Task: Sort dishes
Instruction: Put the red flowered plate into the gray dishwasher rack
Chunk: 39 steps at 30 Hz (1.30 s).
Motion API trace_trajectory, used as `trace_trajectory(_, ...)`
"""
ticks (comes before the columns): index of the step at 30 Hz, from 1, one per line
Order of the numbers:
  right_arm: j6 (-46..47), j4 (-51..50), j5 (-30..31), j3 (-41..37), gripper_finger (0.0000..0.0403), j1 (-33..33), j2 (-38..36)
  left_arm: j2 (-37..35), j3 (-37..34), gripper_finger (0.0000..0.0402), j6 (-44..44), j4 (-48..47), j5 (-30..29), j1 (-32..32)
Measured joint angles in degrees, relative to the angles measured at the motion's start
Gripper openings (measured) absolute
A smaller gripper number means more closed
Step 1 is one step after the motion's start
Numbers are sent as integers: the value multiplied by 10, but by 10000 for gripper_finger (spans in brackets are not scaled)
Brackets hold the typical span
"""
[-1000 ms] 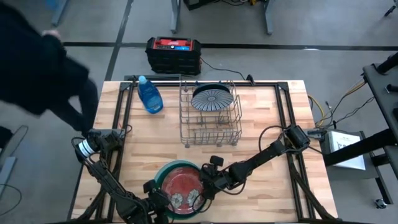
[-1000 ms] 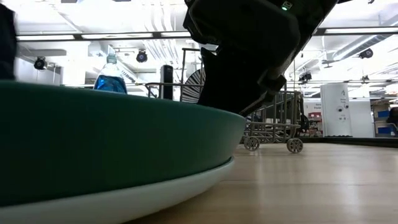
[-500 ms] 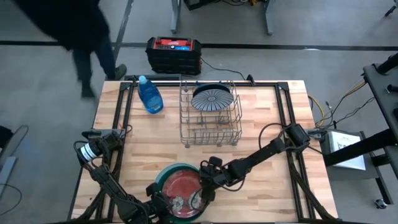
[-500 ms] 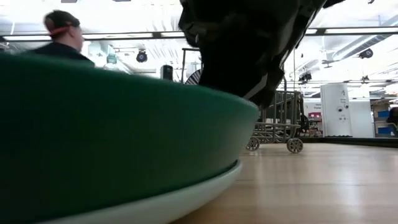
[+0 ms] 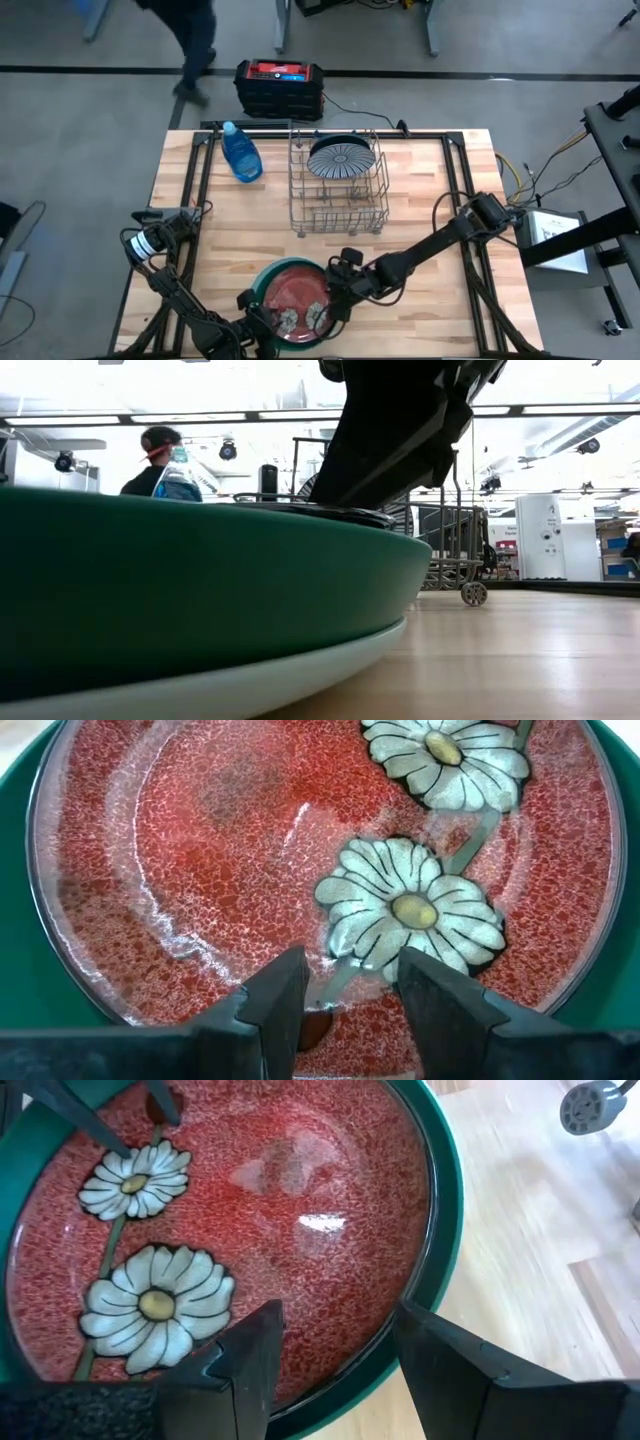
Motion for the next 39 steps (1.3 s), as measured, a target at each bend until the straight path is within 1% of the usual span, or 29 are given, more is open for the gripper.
trace_trajectory(18,14,-5,6,1,183,10,-47,1,-5,155,-1,8,-13,0)
trace_trajectory(21,37,-32,6,-2,183,10,-46,1,-5,155,0,8,-14,0)
trace_trajectory(27,100,-35,6,-31,185,9,-46,1,-7,155,0,10,-16,1)
trace_trajectory(31,130,-31,6,-43,199,3,-46,1,-8,155,0,11,-27,1)
trace_trajectory(34,131,-25,4,-47,218,-3,-46,5,-8,155,0,12,-34,1)
trace_trajectory(39,127,10,-28,-59,258,-14,-46,30,-7,155,-1,34,-66,1)
